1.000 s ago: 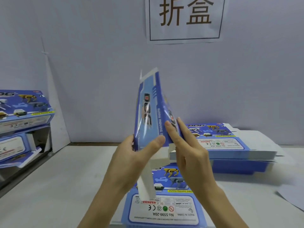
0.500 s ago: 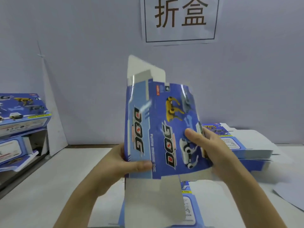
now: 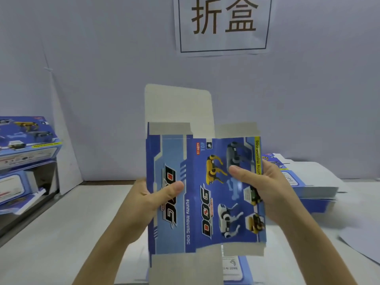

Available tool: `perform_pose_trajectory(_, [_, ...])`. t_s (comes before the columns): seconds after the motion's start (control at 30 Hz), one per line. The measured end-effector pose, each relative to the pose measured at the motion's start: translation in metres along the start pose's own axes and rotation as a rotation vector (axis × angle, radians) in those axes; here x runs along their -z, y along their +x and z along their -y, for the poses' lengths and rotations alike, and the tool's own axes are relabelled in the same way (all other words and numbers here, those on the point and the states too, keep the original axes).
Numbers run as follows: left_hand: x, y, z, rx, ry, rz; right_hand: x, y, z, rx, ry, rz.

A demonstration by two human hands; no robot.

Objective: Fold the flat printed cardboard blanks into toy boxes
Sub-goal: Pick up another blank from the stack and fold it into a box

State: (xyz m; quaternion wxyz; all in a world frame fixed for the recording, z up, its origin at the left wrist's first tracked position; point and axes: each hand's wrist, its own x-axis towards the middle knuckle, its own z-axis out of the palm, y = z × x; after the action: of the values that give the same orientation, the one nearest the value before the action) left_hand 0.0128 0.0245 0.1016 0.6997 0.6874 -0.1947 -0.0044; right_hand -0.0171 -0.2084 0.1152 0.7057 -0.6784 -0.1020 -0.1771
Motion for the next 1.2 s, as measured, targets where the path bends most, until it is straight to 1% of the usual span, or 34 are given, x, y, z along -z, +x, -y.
perform_pose_trajectory(0.1, [-0.002, 0.0, -0.001, -0.006, -0.032, 0.017, 0.0, 0.0, -0.001, -0.034, 0.027, 0.002])
perform_pose_trajectory(0.17, [0.0, -0.001, -0.002, 0.047, -0.08, 0.069, -0.001, -0.001, 0.001, -0.105, 0.053, 0.052])
perform_pose_trajectory(0.23, [0.0, -0.001, -0.003, 0.092, -0.104, 0.096, -0.003, -0.002, 0.001, -0.123, 0.045, 0.06])
perform_pose_trajectory(0.27, [-0.001, -0.001, -0.002, 0.098, -0.09, 0.076, -0.005, -0.003, 0.0, -0.113, 0.032, 0.025])
perform_pose_trajectory(0.37, [-0.005, 0.0, 0.0, 0.059, -0.031, -0.061, -0.011, -0.003, -0.003, -0.048, -0.064, -0.11])
perform_pose_trajectory(0.47, [-0.008, -0.002, -0.002, 0.018, 0.038, -0.096, -0.016, -0.004, 0.0, -0.03, -0.069, -0.149])
perform_pose_trajectory(0.53, [-0.007, -0.002, -0.003, 0.002, 0.098, -0.113, -0.017, -0.005, 0.003, -0.042, -0.067, -0.124])
perform_pose_trajectory(0.67, [-0.003, -0.002, -0.005, 0.013, 0.062, -0.154, -0.014, -0.009, 0.012, -0.076, -0.066, 0.006])
perform_pose_trajectory(0.73, [-0.003, -0.003, -0.007, 0.026, 0.025, -0.152, -0.012, -0.012, 0.016, -0.04, -0.031, 0.048])
perform_pose_trajectory(0.8, [-0.005, -0.003, -0.007, 0.018, -0.014, -0.181, -0.012, -0.016, 0.021, 0.033, -0.024, 0.072])
perform_pose_trajectory(0.87, [-0.009, -0.002, -0.006, -0.011, -0.046, -0.224, -0.014, -0.017, 0.023, 0.11, -0.077, 0.063])
perform_pose_trajectory(0.93, [-0.011, -0.003, -0.005, -0.043, -0.047, -0.246, -0.016, -0.017, 0.022, 0.136, -0.104, 0.031])
perform_pose_trajectory(1.1, [-0.009, -0.004, -0.003, -0.038, -0.031, -0.138, -0.01, -0.013, 0.018, 0.046, -0.057, 0.008])
perform_pose_trajectory(1.2, [-0.01, -0.002, 0.0, -0.024, -0.018, -0.131, -0.008, -0.011, 0.015, 0.005, -0.071, -0.011])
